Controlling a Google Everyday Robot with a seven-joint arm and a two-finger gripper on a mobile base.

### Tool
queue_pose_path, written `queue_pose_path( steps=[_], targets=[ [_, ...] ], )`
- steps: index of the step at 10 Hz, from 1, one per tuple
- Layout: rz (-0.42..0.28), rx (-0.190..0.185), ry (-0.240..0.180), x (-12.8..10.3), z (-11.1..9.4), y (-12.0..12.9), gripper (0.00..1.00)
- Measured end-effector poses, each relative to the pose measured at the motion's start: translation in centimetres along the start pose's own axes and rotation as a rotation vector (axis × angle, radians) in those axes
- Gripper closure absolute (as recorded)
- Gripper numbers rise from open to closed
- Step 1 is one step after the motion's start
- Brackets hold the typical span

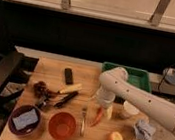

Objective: Place pepper in paper cup

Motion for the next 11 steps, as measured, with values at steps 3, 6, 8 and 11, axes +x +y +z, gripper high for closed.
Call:
queue_pose_path(
  steps=[3, 6, 8, 11],
  targets=[
    [0.032, -0.043, -0.021, 1.1, 2.6, 0.2, 0.2],
    [0.055, -0.061, -0.046, 1.8, 3.8, 0.3, 0.26],
    [0.065, -0.064, -0.046, 2.1, 4.1, 0.6, 0.48],
    [0.076, -0.057, -0.038, 2.2, 4.0, 0.7, 0.76]
  ],
)
